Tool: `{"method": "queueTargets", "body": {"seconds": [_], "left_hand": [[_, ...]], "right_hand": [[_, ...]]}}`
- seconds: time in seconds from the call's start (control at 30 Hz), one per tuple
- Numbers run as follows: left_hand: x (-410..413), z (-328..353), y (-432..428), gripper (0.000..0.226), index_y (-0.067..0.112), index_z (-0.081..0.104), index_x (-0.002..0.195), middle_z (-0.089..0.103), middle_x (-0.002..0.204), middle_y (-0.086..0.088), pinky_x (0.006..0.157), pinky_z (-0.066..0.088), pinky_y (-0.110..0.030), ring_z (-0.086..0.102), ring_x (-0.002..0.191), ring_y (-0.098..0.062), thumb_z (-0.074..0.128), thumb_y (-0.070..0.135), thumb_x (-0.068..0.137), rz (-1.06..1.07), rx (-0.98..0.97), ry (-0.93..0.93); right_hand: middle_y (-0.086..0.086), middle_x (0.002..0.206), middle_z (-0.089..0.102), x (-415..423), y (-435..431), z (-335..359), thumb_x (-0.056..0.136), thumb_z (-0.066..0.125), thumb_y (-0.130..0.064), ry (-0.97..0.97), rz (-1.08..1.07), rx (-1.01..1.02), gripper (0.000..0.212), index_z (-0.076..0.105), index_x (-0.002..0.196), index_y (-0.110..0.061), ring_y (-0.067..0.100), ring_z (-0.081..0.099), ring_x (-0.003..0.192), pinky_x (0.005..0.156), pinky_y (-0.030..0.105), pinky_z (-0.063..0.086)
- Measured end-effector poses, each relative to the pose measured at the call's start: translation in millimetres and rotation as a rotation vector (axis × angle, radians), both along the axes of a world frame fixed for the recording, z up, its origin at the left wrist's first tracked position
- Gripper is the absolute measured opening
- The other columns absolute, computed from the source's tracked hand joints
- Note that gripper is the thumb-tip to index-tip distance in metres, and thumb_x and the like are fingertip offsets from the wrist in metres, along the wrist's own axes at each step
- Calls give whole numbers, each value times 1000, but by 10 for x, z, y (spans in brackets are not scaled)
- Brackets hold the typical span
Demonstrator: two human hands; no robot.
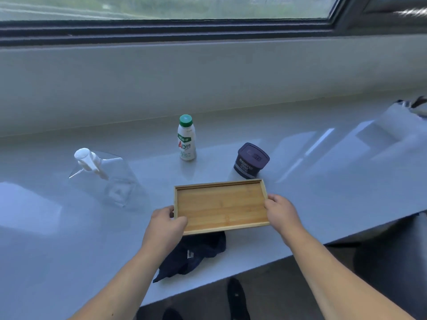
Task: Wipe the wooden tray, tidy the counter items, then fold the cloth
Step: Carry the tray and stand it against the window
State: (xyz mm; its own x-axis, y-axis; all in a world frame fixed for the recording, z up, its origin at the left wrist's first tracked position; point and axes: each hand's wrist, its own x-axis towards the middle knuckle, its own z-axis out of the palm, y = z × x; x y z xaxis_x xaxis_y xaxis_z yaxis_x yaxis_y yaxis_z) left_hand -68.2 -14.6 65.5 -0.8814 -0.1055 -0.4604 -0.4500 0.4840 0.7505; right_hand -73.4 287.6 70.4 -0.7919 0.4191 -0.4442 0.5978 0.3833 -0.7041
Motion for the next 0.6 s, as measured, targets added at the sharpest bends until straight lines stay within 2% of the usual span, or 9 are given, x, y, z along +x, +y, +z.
{"method": "queueTargets", "body": {"seconds": [0.07, 0.1, 0.17, 0.23, 0.33, 0.47, 0.53, 0.6], "left_hand": [[-19, -1, 164, 18, 15, 62, 74, 49, 62, 8, 56, 33, -33, 36, 52, -16, 50, 24, 65, -49, 22, -9], [-27, -4, 258, 18, 15, 62, 74, 50, 62, 8, 55, 33, -32, 36, 50, -15, 50, 24, 65, -75, 32, -13], [-43, 0, 460, 15, 16, 61, 71, 52, 66, 7, 54, 34, -31, 38, 50, -16, 51, 24, 65, -128, 44, -20], [-59, 11, 679, 16, 12, 59, 72, 51, 70, 2, 55, 33, -32, 39, 53, -19, 51, 23, 65, -174, 48, -26], [-78, 28, 1027, 16, 8, 51, 74, 43, 63, 4, 57, 27, -38, 31, 54, -20, 50, 20, 64, -238, 82, -54], [-106, 39, 1519, 13, 9, 57, 76, 49, 68, 3, 53, 27, -37, 33, 54, -19, 52, 18, 68, -271, 125, -112], [-128, 4, 1781, 22, 5, 61, 84, 49, 69, 1, 52, 28, -35, 35, 53, -18, 52, 17, 68, -282, 147, -124], [-165, -11, 2015, 25, 9, 68, 89, 54, 72, 0, 50, 32, -33, 40, 53, -17, 54, 18, 70, -277, 139, -130]], "right_hand": [[8, 125, 71, 101, 187, 2, 99, 49, -20, -8, -56, 19, 32, 76, 116, -18, 26, 65, 108, 87, 37, 52], [8, 134, 67, 156, 288, 9, 101, 48, -23, -18, -87, 28, 38, 70, 131, -14, 27, 62, 118, 96, 38, 51], [7, 144, 61, 277, 487, 42, 102, 46, -27, -29, -147, 33, 46, 61, 143, -13, 26, 57, 129, 102, 37, 46], [5, 149, 57, 395, 683, 71, 103, 45, -28, -31, -201, 30, 48, 58, 147, -14, 26, 54, 133, 105, 38, 44], [5, 151, 56, 528, 989, 92, 103, 44, -28, -32, -261, 36, 49, 57, 148, -14, 25, 54, 133, 101, 36, 43], [7, 143, 62, 600, 1450, 109, 102, 42, -29, -27, -303, 52, 42, 65, 133, -13, 20, 62, 114, 95, 40, 48], [4, 141, 62, 578, 1716, 96, 102, 42, -30, -30, -303, 53, 43, 64, 135, -14, 17, 61, 109, 92, 37, 47], [7, 134, 66, 499, 1962, 68, 103, 42, -30, -25, -303, 70, 43, 64, 135, -12, 15, 62, 102, 90, 39, 50]]}}
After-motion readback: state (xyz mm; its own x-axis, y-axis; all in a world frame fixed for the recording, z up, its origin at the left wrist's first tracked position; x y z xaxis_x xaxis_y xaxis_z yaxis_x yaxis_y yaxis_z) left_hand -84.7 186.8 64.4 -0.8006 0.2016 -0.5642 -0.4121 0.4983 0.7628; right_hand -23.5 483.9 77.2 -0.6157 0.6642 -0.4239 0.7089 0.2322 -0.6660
